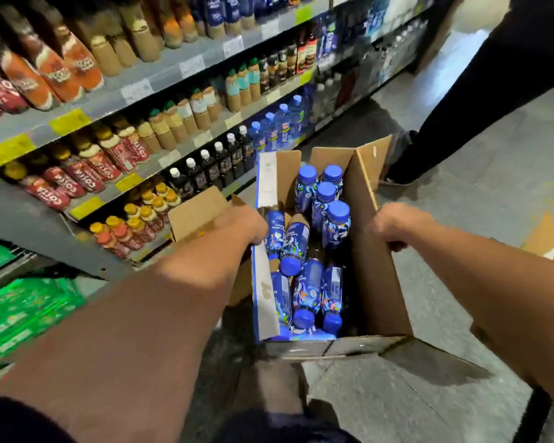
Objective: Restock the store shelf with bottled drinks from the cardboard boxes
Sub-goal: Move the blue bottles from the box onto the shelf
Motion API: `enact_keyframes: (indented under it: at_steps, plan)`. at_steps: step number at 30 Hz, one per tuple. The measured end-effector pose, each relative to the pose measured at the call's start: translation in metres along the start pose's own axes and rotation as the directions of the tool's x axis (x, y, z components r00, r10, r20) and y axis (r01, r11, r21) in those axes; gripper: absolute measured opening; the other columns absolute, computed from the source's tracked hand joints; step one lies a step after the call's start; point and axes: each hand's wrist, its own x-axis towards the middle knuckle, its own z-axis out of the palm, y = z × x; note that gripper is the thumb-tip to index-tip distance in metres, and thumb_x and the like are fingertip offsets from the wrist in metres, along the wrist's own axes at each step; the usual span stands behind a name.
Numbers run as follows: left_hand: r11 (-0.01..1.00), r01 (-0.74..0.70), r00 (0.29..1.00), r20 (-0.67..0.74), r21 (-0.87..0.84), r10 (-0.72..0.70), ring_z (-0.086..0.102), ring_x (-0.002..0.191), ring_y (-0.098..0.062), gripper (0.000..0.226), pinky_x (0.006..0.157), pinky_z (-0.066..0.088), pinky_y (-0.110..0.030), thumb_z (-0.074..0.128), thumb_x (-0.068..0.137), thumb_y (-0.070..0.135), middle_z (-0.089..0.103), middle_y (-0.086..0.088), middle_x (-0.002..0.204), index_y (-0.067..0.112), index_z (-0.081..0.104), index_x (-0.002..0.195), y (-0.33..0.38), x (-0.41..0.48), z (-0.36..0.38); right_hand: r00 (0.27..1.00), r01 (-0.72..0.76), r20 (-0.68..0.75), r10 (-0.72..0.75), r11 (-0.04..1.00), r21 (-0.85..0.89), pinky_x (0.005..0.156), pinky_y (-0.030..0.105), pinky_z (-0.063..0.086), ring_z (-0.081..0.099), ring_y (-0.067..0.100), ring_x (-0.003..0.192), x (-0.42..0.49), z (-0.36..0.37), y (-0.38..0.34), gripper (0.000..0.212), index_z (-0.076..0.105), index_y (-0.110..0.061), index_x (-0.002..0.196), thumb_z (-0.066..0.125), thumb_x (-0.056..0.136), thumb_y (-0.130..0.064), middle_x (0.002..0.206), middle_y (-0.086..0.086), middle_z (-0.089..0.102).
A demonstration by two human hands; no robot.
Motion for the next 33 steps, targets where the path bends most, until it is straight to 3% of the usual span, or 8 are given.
enact_keyframes:
  at_steps: [3,5,7,12,19,24,31,33]
  plan:
    - [1.0,0.017,0.999,0.027,-0.004,-0.017,0.059,0.104,-0.031,0.032,0.072,0.045,-0.031,0.049,0.092,0.025,0.058,-0.01,0.121,0.02,0.061,0.122,0.014,0.034,-0.005,0.998,0.062,-0.017,-0.062,0.998,-0.027,0.068,0.027,0.053,0.062,0.017,0.052,0.046,-0.022,0.0,0.037,0.066,-0.007,0.051,0.053,0.084,-0.02,0.038,0.0,0.058]
    - [0.998,0.035,0.999,0.022,-0.058,-0.033,0.059,0.083,-0.032,0.012,0.066,0.046,-0.028,0.05,0.09,0.018,0.057,-0.011,0.091,0.017,0.062,0.089,0.022,0.053,-0.007,0.998,0.068,0.024,-0.066,0.994,-0.082,0.07,0.027,0.056,0.065,0.019,0.059,0.066,-0.026,-0.004,0.03,0.071,-0.007,0.061,0.055,0.084,-0.017,0.049,0.002,0.064]
    - [0.988,0.099,0.995,0.011,-0.116,-0.099,0.057,0.074,-0.03,0.018,0.063,0.046,-0.028,0.048,0.089,0.016,0.048,-0.011,0.078,0.011,0.05,0.073,0.03,0.07,-0.009,0.996,0.081,0.031,-0.078,0.992,-0.097,0.072,0.028,0.057,0.067,0.021,0.064,0.093,-0.032,-0.007,0.026,0.068,-0.007,0.062,0.054,0.083,-0.015,0.053,0.002,0.064]
    - [0.946,0.209,0.977,0.004,-0.248,-0.215,0.061,0.1,-0.032,0.036,0.08,0.051,-0.035,0.04,0.095,0.039,0.063,-0.013,0.112,0.013,0.06,0.109,0.051,0.119,-0.009,0.991,0.134,0.04,-0.13,0.982,-0.135,0.07,0.028,0.05,0.068,0.025,0.08,0.166,-0.057,-0.018,0.02,0.052,-0.009,0.052,0.057,0.071,-0.009,0.069,0.007,0.064]
    - [0.848,0.427,0.904,0.12,-0.316,-0.41,0.06,0.101,-0.033,0.025,0.079,0.044,-0.034,0.042,0.095,0.031,0.064,-0.014,0.113,0.012,0.059,0.098,0.087,0.191,0.0,0.953,0.303,0.097,-0.287,0.905,-0.298,0.078,0.029,0.05,0.068,0.025,0.096,0.292,-0.081,-0.039,0.017,0.069,-0.004,0.09,0.061,0.08,-0.015,0.099,0.012,0.072]
    - [0.695,0.613,0.785,0.19,-0.376,-0.59,0.06,0.103,-0.031,0.038,0.071,0.043,-0.033,0.043,0.098,0.037,0.062,-0.012,0.116,0.009,0.061,0.114,0.115,0.242,0.02,0.919,0.39,0.114,-0.377,0.836,-0.385,0.094,0.037,0.047,0.056,0.033,0.119,0.364,-0.097,-0.055,0.036,0.061,-0.006,0.12,0.05,0.092,-0.024,0.129,0.016,0.059]
    - [0.486,0.646,0.73,0.291,-0.589,-0.618,0.06,0.104,-0.036,0.038,0.088,0.05,-0.04,0.043,0.097,0.03,0.064,-0.02,0.111,-0.001,0.062,0.109,0.114,0.322,0.059,0.899,0.43,0.12,-0.42,0.801,-0.417,0.094,0.036,0.046,0.056,0.033,0.119,0.447,-0.082,-0.096,0.045,0.06,-0.009,0.12,0.047,0.093,-0.043,0.128,0.016,0.059]
    - [0.485,0.69,0.701,0.33,-0.538,-0.632,0.062,0.101,-0.034,0.037,0.085,0.05,-0.037,0.041,0.096,0.029,0.065,-0.017,0.11,0.003,0.061,0.114,0.108,0.347,0.072,0.903,0.424,0.128,-0.411,0.797,-0.43,0.093,0.036,0.046,0.056,0.033,0.119,0.472,-0.067,-0.106,0.045,0.06,-0.01,0.121,0.048,0.093,-0.044,0.128,0.016,0.059]
